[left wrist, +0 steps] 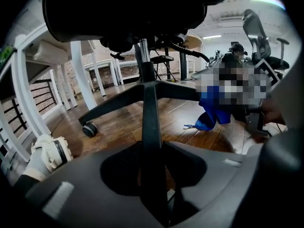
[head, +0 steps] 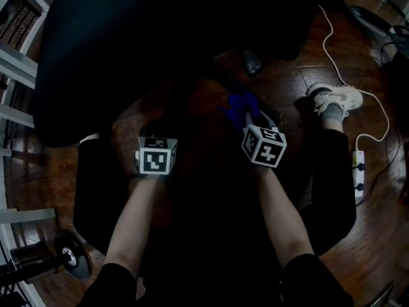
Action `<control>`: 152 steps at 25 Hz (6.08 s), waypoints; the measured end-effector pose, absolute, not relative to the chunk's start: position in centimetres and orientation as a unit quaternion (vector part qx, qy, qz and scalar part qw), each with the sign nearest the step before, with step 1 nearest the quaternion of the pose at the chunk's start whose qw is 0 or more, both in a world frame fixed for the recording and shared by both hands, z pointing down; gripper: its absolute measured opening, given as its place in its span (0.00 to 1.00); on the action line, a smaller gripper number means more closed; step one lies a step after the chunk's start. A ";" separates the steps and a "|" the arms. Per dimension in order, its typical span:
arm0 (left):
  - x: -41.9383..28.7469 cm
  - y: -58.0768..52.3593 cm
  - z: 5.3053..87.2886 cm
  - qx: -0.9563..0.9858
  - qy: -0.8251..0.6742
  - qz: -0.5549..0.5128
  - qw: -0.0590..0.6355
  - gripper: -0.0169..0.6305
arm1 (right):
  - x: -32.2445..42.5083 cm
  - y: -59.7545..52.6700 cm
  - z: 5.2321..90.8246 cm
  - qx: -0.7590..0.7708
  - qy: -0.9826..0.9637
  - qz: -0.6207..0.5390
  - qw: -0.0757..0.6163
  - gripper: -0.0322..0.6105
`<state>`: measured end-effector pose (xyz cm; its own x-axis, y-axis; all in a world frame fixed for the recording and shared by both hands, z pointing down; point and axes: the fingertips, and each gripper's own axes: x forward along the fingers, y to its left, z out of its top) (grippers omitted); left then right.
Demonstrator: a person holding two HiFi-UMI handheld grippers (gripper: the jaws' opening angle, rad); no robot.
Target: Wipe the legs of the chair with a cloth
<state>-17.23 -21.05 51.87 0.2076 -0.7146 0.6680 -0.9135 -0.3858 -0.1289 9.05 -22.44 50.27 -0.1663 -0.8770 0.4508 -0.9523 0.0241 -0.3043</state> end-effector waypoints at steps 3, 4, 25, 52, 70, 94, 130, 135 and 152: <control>-17.2 -21.0 51.7 0.766 -0.532 0.329 0.145 0.25 | 10.7 -20.9 50.5 0.658 -0.693 0.289 0.064 0.18; -17.2 -21.0 51.6 0.768 -0.531 0.328 0.144 0.24 | 11.2 -20.6 50.6 0.660 -0.690 0.289 0.067 0.18; -12.8 -18.2 42.2 0.808 -0.544 0.227 0.000 0.24 | 4.8 -23.7 43.9 0.539 -0.779 0.312 -0.065 0.18; -5.2 -16.0 47.1 0.841 -0.475 0.256 0.047 0.24 | 14.1 -24.0 47.0 0.626 -0.722 0.276 0.102 0.18; -6.9 -16.0 46.8 0.826 -0.498 0.258 0.047 0.24 | 18.6 -19.3 48.7 0.649 -0.706 0.262 0.109 0.18; -7.4 -18.7 46.9 0.827 -0.463 0.313 0.056 0.24 | 5.7 -37.2 46.3 0.250 -0.900 0.341 0.106 0.18; 7.8 -14.6 48.8 0.883 -0.369 0.277 0.082 0.24 | 12.9 -27.6 51.7 0.254 -0.842 0.453 0.145 0.17; 7.2 -14.3 48.6 0.883 -0.373 0.274 0.076 0.24 | 14.7 -26.3 51.9 0.301 -0.815 0.473 0.144 0.17; -16.5 -24.1 50.1 0.714 -0.552 0.413 0.124 0.40 | 15.3 -26.9 52.8 0.378 -0.794 0.452 0.150 0.18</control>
<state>-16.51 -24.07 50.05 0.0511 -0.6851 0.7267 -0.8905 -0.3606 -0.2774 15.27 -26.93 52.76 -0.6688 -0.4642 0.5807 -0.7363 0.3055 -0.6038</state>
